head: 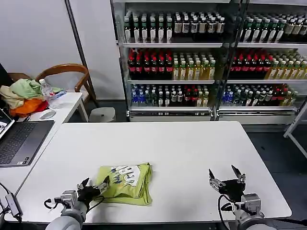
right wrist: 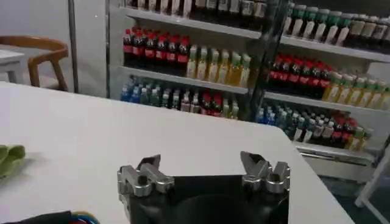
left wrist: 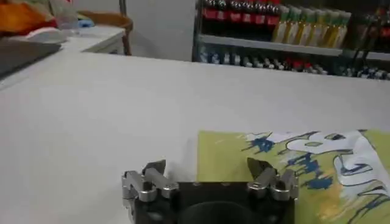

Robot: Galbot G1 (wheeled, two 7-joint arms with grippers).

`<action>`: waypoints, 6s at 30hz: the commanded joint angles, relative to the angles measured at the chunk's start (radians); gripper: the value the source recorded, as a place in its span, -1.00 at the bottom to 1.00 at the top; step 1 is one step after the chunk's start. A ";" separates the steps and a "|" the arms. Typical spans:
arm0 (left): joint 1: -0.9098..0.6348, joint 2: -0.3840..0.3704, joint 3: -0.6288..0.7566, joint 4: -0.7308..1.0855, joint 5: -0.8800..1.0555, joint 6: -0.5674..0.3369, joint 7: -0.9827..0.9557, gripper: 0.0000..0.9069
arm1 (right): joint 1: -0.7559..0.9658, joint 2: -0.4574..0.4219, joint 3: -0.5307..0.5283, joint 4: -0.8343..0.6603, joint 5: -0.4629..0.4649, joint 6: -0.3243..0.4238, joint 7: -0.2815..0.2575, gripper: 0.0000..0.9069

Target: Fold and organize the clothes.

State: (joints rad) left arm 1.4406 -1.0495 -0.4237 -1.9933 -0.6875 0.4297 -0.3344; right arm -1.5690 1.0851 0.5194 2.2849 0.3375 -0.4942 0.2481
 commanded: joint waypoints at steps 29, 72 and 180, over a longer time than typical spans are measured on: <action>-0.009 0.019 -0.036 -0.085 0.046 -0.021 0.006 -0.91 | 0.003 -0.001 -0.002 0.002 -0.001 -0.001 0.002 1.00; 0.165 0.026 0.166 -0.384 0.679 0.028 0.039 -0.89 | 0.038 0.048 -0.058 0.005 -0.047 0.028 -0.010 1.00; -0.059 0.039 -0.162 0.095 0.332 -0.409 0.299 1.00 | 0.428 0.134 -0.378 -0.441 0.554 -0.084 -0.106 -1.00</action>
State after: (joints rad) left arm 1.3802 -1.0100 -0.5850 -1.9036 -0.3594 0.0248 -0.0363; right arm -1.1526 1.2152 0.1457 1.8593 0.8853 -0.5751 0.1427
